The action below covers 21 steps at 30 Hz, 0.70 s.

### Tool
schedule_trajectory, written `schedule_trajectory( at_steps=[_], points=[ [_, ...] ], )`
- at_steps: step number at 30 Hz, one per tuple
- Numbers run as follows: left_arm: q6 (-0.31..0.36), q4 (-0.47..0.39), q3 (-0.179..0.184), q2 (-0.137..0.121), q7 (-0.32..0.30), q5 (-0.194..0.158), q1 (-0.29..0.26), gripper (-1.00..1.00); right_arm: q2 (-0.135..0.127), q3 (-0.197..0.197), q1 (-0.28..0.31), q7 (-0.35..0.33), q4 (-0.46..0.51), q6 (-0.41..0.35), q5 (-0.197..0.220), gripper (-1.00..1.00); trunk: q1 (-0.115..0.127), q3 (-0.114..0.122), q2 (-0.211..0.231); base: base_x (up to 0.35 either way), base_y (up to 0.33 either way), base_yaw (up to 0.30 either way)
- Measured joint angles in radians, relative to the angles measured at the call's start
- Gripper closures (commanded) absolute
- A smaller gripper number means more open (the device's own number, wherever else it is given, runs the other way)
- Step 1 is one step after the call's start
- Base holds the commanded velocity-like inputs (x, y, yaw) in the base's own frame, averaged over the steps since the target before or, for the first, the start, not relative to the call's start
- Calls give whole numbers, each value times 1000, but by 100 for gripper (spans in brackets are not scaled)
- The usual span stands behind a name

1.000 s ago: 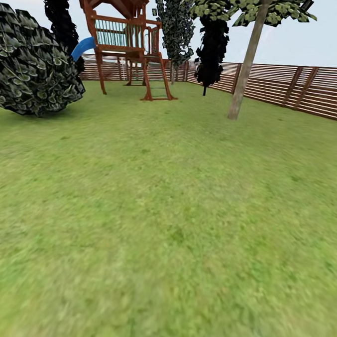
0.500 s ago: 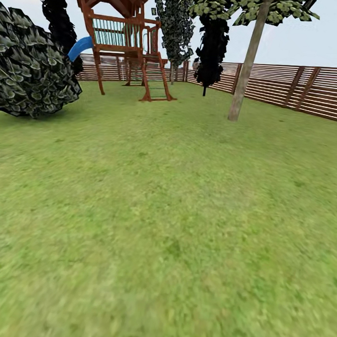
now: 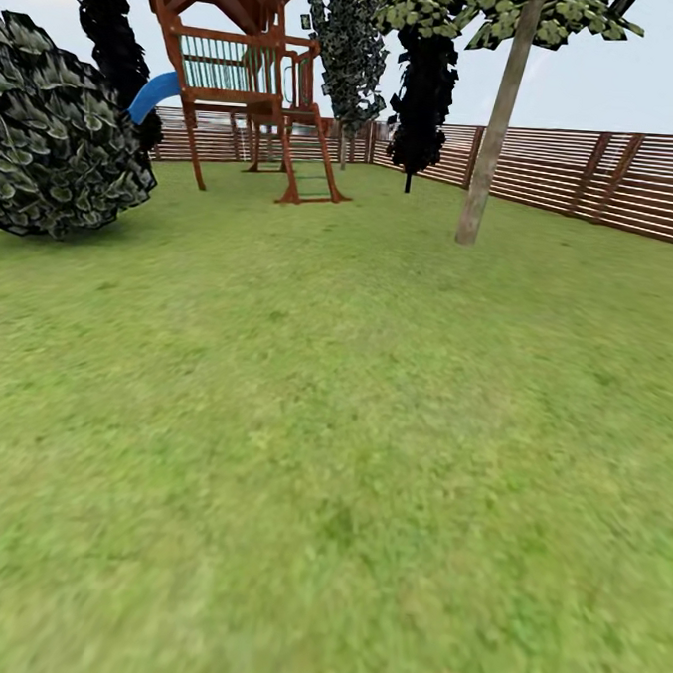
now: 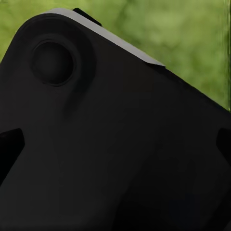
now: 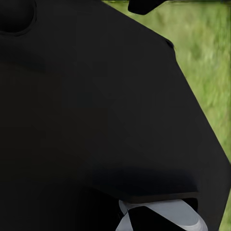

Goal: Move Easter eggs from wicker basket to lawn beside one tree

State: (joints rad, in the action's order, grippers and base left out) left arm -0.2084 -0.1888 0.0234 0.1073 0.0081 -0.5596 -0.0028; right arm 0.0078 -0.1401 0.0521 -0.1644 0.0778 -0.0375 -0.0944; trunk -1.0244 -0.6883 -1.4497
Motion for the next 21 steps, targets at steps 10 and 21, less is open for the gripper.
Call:
schedule_trajectory(
  at_steps=[10,21],
  points=[
    [0,0,0,0,0,0,0,-100,0,0,0,0,0,0,0,-100,0,0,0,343,-89,0],
    [0,0,0,0,0,0,0,-100,0,0,0,0,0,0,0,-100,0,0,0,343,-89,0]
  ],
)
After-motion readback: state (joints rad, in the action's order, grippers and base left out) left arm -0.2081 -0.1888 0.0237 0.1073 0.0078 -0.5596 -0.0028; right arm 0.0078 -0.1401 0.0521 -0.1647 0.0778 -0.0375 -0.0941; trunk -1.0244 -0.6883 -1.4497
